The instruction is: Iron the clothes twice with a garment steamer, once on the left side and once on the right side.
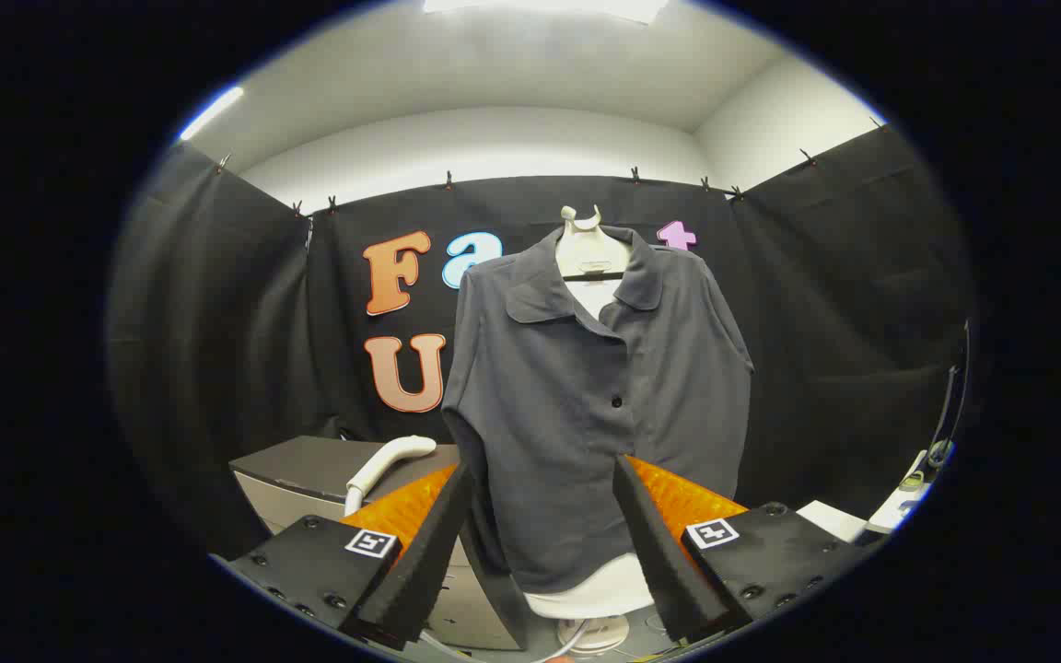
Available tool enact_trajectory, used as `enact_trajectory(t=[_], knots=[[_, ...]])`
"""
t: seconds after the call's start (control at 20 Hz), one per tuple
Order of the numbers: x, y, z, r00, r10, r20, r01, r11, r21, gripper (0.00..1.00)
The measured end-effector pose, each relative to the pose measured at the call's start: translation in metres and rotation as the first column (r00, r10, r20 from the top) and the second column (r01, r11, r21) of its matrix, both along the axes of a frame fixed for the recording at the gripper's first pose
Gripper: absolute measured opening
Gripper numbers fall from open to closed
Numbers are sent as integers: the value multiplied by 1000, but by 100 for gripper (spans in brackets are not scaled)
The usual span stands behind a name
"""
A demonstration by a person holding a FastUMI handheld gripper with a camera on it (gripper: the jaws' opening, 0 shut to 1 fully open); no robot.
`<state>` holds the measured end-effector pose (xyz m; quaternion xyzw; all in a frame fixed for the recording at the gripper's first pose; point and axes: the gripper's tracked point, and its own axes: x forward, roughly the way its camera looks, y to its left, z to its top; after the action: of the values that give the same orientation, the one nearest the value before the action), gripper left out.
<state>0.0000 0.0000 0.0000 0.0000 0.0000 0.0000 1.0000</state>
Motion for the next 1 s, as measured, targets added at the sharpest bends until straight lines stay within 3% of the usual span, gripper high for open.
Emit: enact_trajectory(t=[1.0], knots=[[-6, -19, 7, 998, -56, -8, 56, 996, 67, 98]])
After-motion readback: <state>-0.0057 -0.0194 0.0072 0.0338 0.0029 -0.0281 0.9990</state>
